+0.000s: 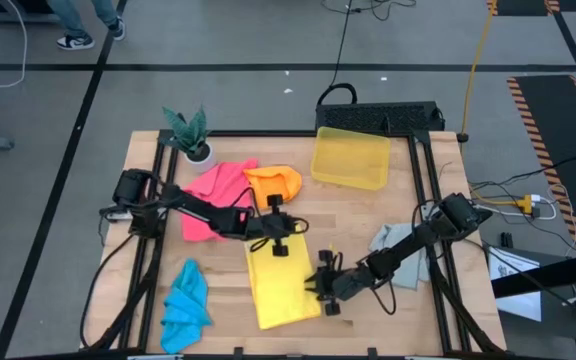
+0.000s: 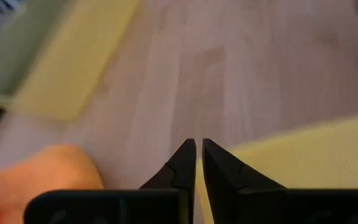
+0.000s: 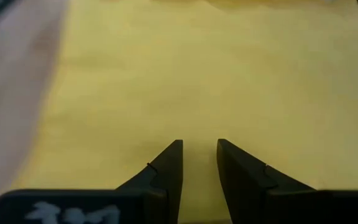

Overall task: Fold microfiber towels
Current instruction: Fold the yellow kitchen towel

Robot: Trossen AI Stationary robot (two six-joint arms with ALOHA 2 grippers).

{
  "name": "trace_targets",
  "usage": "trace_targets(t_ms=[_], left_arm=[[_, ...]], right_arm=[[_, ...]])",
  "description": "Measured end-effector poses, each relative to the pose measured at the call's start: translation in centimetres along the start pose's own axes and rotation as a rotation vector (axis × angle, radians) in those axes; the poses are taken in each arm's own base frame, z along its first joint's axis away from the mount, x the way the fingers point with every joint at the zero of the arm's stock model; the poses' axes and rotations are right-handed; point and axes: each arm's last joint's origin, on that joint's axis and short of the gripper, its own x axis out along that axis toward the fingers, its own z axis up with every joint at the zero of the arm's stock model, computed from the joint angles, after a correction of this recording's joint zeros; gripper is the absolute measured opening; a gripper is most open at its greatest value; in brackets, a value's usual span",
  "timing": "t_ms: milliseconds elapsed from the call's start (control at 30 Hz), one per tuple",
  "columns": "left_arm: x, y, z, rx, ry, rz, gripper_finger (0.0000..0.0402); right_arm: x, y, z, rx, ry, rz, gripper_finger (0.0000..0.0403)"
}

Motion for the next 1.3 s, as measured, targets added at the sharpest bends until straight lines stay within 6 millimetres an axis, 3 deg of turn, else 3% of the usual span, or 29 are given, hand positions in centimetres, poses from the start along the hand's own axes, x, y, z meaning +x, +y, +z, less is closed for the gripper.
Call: trace_targets(t_ms=[133,300,500,600,767,867,1100,1300], left_arm=[[-2.1,-0.7,1.9,0.033,-0.06,-0.027,0.0033],[-5.1,-3.1,1.4,-0.01,0.05,-0.115,0.0033],[-7.4,-5.8,-0.8,-0.063,0.266,-0.159,0.0033],[-7.7,-6.2,-2.1,-0.094,0.343,-0.111,0.0033],[-7.5,-6.0,-4.2,-0.133,0.38,-0.059,0.0033],[-7.0,-5.5,-5.6,-0.161,0.376,-0.042,0.0033],[-5.5,-4.1,-6.8,-0.221,0.215,0.001,0.0033],[-5.1,-3.4,-4.7,-0.192,0.126,0.081,0.0033]], right_arm=[[0.1,-0.2,-0.1,0.024,0.012,-0.008,0.0089],[-0.3,-0.7,1.0,-0.024,-0.041,-0.028,0.0089],[0.4,-4.9,3.3,0.116,-0.144,-0.125,0.0088],[1.3,-7.8,3.1,0.181,-0.117,-0.152,0.0074],[2.1,-11.6,2.5,0.235,-0.089,-0.249,0.0011],[2.2,-13.2,2.0,0.259,-0.041,-0.288,0.0008],[1.6,-14.2,-0.1,0.266,0.085,-0.433,0.0001],[-1.3,-14.3,-2.6,0.309,0.14,-0.61,0.0001]])
